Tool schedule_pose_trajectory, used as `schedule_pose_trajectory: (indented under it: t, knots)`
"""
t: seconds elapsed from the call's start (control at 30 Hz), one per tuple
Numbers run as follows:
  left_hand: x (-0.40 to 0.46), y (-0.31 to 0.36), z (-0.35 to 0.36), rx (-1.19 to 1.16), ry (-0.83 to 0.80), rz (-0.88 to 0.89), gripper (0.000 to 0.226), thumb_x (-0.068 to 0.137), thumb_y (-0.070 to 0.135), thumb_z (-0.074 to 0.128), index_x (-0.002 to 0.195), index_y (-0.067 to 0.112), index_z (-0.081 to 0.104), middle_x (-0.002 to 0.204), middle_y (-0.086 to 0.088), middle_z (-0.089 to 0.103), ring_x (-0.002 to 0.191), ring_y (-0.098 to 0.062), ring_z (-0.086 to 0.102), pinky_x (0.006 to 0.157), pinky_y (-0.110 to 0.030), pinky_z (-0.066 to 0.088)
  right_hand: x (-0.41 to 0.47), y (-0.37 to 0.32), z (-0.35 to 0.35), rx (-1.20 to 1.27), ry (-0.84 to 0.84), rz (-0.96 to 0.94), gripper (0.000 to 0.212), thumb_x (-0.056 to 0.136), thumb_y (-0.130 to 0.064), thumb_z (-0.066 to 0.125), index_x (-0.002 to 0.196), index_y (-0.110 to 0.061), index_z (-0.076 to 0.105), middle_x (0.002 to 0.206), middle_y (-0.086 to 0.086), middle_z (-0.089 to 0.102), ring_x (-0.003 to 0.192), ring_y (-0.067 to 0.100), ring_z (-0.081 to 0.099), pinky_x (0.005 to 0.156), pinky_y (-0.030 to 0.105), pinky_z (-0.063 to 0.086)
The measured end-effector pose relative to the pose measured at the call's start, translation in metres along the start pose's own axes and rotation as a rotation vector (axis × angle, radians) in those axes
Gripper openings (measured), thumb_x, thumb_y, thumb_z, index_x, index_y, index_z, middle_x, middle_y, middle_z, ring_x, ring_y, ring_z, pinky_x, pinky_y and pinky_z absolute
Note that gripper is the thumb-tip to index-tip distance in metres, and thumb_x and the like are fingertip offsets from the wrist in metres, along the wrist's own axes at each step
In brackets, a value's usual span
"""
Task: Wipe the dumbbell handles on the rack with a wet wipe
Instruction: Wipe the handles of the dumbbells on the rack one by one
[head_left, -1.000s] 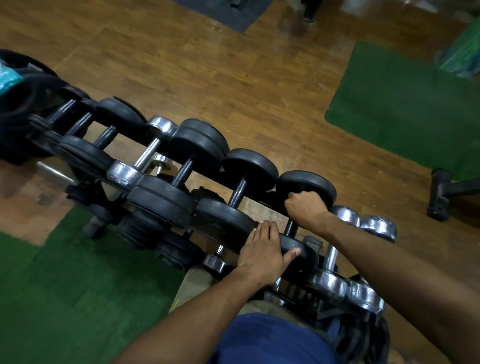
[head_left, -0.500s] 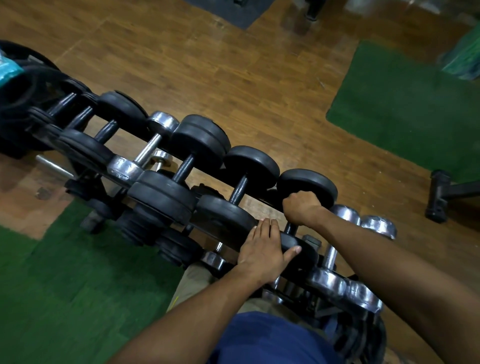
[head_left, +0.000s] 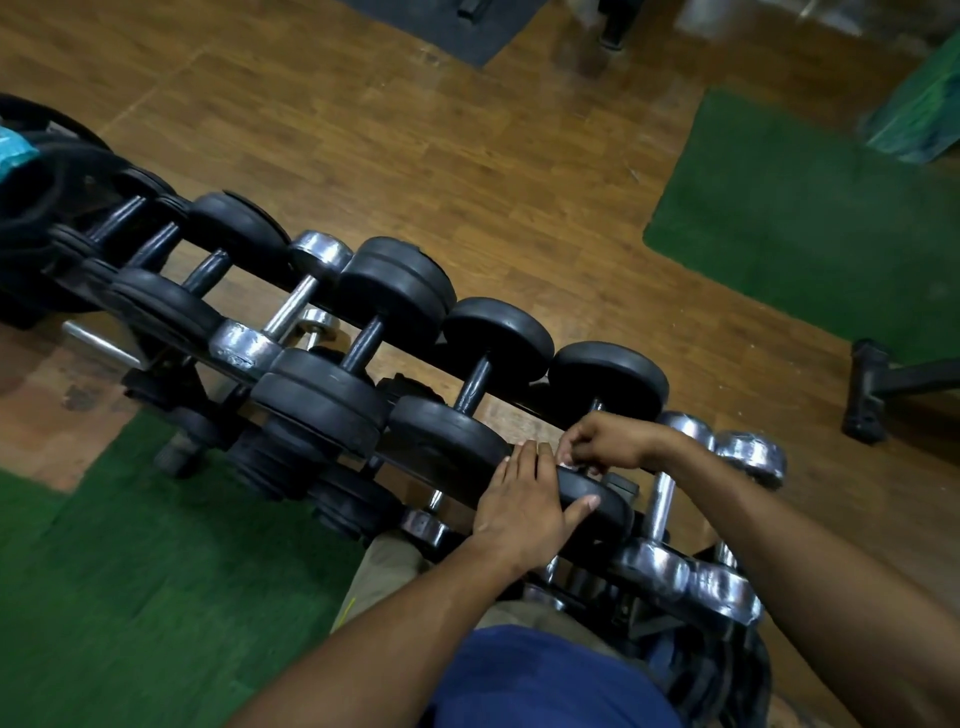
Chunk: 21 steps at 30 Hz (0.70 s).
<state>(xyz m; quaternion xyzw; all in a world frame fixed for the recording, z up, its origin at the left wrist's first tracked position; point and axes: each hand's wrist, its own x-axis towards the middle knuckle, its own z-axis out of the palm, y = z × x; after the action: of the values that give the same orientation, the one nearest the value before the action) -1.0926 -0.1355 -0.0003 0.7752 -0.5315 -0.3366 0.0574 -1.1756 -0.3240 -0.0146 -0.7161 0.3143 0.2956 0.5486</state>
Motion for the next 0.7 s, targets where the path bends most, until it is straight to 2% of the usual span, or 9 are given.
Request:
schedule_pose_trajectory:
  t: [0.1,0.23,0.3,0.33,0.4,0.47,0.53,0.6,0.7]
  knots:
    - [0.0,0.0,0.001,-0.008,0.002,0.003,0.098,0.097,0.077,0.023,0.162,0.006,0.003,0.17,-0.013,0.006,0.157,-0.024,0.002,0.128,-0.04,0.005,-0.019,0.023,0.003,0.42,0.15,-0.026,0.016,0.099,-0.004,0.056,0.098,0.002,0.071,0.075,0.007,0.063,0.064,0.01,0.058,0.061,0.022,0.048]
    - [0.0,-0.001,0.0,0.003,-0.003,0.013,0.098,0.097,0.077,0.021,0.162,0.006,0.001,0.171,-0.013,0.005,0.157,-0.024,0.001,0.128,-0.04,0.005,-0.032,0.053,0.012,1.169,0.595,0.011,0.019,0.099,0.0,0.05,0.107,0.001,0.067,0.097,0.019,0.068,0.078,0.02,0.066,0.066,0.023,0.058]
    - [-0.001,-0.001,0.0,0.009,-0.004,0.015,0.098,0.097,0.077,0.021,0.162,0.006,0.001,0.17,-0.013,0.005,0.157,-0.024,0.002,0.128,-0.04,0.005,-0.03,0.06,0.025,1.363,0.638,0.047,0.023,0.098,0.005,0.046,0.111,0.002,0.064,0.103,0.021,0.069,0.088,0.024,0.07,0.07,0.025,0.062]
    - [-0.001,0.0,0.0,0.012,-0.004,0.016,0.098,0.097,0.077,0.021,0.162,0.006,0.002,0.17,-0.013,0.006,0.157,-0.024,0.003,0.128,-0.04,0.005,-0.027,0.062,0.034,1.385,0.589,0.076,0.027,0.097,0.008,0.043,0.113,0.001,0.064,0.102,0.022,0.07,0.087,0.024,0.071,0.07,0.026,0.062]
    - [0.0,-0.001,0.001,0.021,0.002,0.015,0.097,0.097,0.076,0.021,0.162,0.006,0.004,0.17,-0.013,0.008,0.157,-0.024,0.004,0.128,-0.039,0.006,-0.018,0.063,0.048,1.248,0.489,0.174,0.037,0.093,0.012,0.041,0.119,-0.002,0.063,0.096,0.023,0.069,0.079,0.025,0.071,0.066,0.03,0.061]
    - [0.001,-0.001,0.002,0.03,0.006,0.012,0.097,0.097,0.076,0.021,0.162,0.005,0.005,0.17,-0.014,0.01,0.157,-0.025,0.005,0.128,-0.04,0.007,-0.01,0.065,0.054,1.041,0.389,0.222,0.044,0.09,0.011,0.043,0.124,-0.007,0.066,0.102,0.024,0.07,0.088,0.035,0.07,0.078,0.039,0.06]
    - [0.002,-0.002,0.003,0.039,0.004,0.016,0.097,0.097,0.076,0.02,0.162,0.005,0.006,0.169,-0.014,0.011,0.157,-0.025,0.006,0.128,-0.04,0.007,-0.007,0.068,0.055,0.888,0.279,0.241,0.04,0.09,0.003,0.045,0.113,-0.012,0.074,0.109,0.023,0.073,0.099,0.041,0.068,0.092,0.049,0.052]
    - [0.002,-0.002,0.003,0.047,0.01,0.015,0.097,0.097,0.077,0.02,0.161,0.005,0.007,0.169,-0.014,0.013,0.157,-0.026,0.007,0.128,-0.041,0.008,-0.008,0.071,0.053,0.786,0.223,0.263,0.034,0.094,-0.006,0.046,0.102,-0.015,0.078,0.107,0.021,0.074,0.093,0.036,0.067,0.088,0.048,0.051]
    - [0.003,-0.001,0.004,0.048,0.014,0.013,0.098,0.096,0.077,0.021,0.161,0.004,0.009,0.169,-0.015,0.014,0.157,-0.026,0.008,0.127,-0.041,0.009,-0.009,0.067,0.049,0.768,0.181,0.232,0.037,0.094,0.001,0.044,0.109,-0.011,0.075,0.112,0.025,0.072,0.096,0.036,0.067,0.081,0.042,0.053]
